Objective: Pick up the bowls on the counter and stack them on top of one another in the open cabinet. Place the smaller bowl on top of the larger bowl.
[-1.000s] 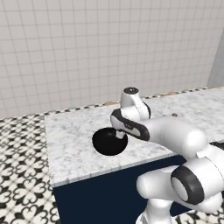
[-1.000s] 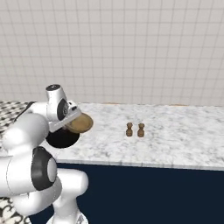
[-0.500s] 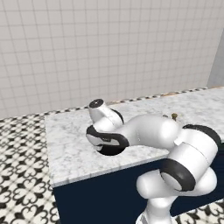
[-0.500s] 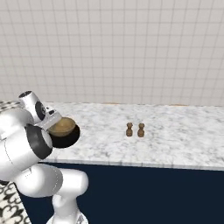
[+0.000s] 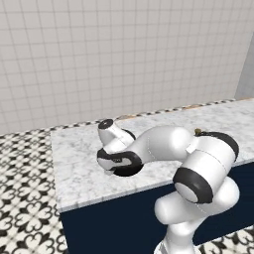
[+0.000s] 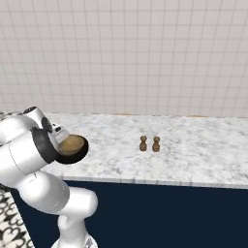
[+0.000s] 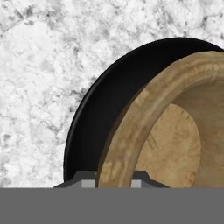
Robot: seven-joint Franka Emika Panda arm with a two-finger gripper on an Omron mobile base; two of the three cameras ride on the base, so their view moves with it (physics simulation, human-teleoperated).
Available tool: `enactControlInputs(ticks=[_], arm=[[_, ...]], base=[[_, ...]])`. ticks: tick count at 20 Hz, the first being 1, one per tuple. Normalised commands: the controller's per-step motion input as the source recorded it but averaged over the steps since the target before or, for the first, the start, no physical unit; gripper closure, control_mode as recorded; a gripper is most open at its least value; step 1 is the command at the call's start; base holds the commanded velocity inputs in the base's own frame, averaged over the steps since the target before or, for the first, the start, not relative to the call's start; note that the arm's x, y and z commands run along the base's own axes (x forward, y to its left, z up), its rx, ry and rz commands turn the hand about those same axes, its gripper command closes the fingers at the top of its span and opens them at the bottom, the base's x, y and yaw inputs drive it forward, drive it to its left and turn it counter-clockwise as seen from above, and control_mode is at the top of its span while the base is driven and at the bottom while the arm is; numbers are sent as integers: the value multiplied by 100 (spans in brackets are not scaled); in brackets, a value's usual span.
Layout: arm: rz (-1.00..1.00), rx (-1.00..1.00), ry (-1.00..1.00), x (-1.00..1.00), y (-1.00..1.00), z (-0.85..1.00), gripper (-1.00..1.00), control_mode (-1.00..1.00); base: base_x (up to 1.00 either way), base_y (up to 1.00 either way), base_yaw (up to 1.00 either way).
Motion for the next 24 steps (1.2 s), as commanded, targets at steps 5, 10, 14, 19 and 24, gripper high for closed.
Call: enactControlInputs(ticks=[5,10,14,19,24], arm=[[-2,0,-9,4,-4,-16,-100,-100],[-1,0,-3,21,0,-1,-100,-100],[0,0,-3,11,-6,12,-100,-100],[0,0,-6,-18,0,59,-100,-100],[0,5,0,-29,3,26,-100,-100]], base=[[0,0,0],[0,0,0],[0,0,0],[0,0,0],[0,0,0]])
